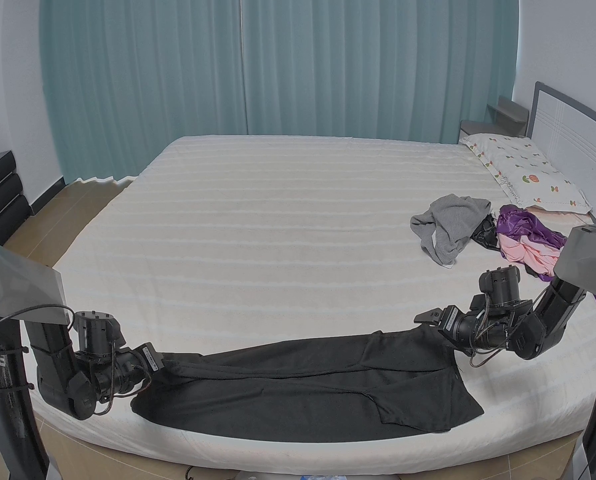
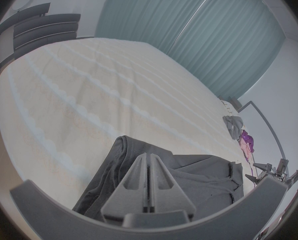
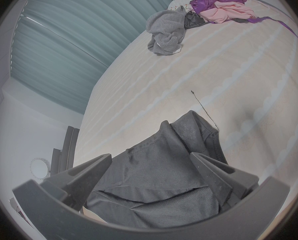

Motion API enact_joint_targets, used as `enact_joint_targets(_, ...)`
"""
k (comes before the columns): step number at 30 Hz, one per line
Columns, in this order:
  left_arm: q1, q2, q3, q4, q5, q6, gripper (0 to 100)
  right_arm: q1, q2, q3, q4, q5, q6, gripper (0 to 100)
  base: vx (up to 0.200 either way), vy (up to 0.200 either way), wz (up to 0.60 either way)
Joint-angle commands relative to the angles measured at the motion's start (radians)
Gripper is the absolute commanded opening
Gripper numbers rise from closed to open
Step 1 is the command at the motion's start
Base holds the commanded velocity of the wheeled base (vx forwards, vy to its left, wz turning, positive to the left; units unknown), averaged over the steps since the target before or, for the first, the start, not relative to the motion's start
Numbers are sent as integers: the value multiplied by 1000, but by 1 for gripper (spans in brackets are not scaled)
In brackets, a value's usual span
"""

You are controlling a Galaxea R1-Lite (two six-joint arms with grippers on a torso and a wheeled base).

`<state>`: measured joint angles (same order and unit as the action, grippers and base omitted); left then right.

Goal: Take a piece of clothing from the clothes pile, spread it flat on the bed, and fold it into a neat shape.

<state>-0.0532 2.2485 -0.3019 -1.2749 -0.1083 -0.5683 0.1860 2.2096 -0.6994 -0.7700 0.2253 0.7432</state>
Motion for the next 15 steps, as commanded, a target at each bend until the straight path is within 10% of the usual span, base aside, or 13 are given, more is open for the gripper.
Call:
enact_joint_targets(1,4,-27,104,-109,1,2,0,0,-5,0,0,0,1,100,0,0,0)
enact_joint_targets(15,-10,14,302,-293,2,16,0,20,-68,-63,118,-32,5,100,0,0,0)
